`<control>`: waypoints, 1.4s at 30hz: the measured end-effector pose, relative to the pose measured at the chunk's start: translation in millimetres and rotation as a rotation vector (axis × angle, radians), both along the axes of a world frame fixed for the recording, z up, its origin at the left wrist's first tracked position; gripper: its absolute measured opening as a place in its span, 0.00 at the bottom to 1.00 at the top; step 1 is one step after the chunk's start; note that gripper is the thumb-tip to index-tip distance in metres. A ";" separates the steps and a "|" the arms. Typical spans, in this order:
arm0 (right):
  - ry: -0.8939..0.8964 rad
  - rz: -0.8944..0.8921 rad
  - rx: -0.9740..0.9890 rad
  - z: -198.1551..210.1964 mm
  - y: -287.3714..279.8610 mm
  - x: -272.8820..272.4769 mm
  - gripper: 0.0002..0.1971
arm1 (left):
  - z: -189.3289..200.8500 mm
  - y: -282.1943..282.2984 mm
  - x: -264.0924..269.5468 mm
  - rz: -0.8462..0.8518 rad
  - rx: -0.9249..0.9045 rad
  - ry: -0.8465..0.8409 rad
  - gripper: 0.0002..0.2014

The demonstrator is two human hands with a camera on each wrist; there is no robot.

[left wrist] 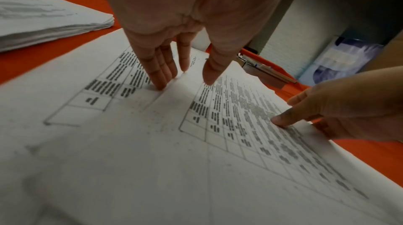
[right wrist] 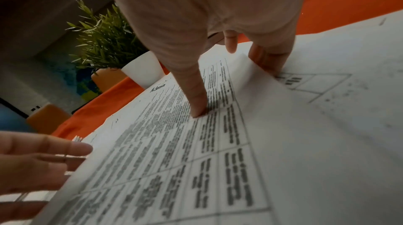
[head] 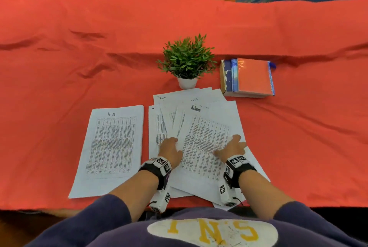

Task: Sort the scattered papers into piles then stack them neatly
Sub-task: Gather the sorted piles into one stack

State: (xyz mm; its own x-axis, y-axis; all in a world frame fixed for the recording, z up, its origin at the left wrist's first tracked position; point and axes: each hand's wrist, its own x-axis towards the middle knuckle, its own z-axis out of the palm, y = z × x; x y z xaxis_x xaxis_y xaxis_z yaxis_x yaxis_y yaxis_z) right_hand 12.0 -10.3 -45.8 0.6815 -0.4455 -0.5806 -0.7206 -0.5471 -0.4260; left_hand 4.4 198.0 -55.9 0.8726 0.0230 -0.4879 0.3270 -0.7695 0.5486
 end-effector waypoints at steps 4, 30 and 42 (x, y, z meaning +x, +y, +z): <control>-0.119 -0.007 0.132 0.1 -15.4 6.0 0.43 | -4.6 -12.9 2.7 0.157 0.087 -0.023 0.26; -0.425 -0.189 0.381 54.6 -244.4 16.4 0.17 | 82.2 -27.4 17.8 0.479 -0.391 -0.453 0.05; -0.386 -0.086 0.841 72.7 -154.2 12.5 0.14 | 62.7 -86.9 6.0 0.415 -0.439 -0.156 0.07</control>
